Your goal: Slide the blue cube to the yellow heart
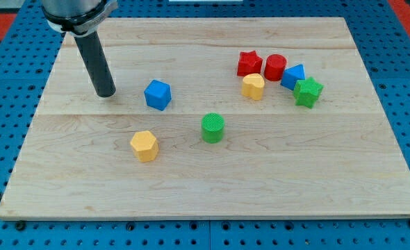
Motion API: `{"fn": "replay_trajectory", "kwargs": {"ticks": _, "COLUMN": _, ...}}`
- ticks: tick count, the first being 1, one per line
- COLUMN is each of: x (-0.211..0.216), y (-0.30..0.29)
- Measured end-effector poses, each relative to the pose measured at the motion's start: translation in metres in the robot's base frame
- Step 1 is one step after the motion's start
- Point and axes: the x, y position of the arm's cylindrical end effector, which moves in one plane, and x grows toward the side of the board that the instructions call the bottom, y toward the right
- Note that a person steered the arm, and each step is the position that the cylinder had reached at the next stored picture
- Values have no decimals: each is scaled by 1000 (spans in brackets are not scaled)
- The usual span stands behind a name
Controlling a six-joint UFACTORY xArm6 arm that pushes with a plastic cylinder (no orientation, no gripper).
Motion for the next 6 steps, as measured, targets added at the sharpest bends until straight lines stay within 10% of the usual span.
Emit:
{"fn": "replay_trajectory", "kwargs": {"ticks": 2, "x": 53, "y": 24}}
{"fn": "replay_trajectory", "kwargs": {"ticks": 6, "x": 9, "y": 146}}
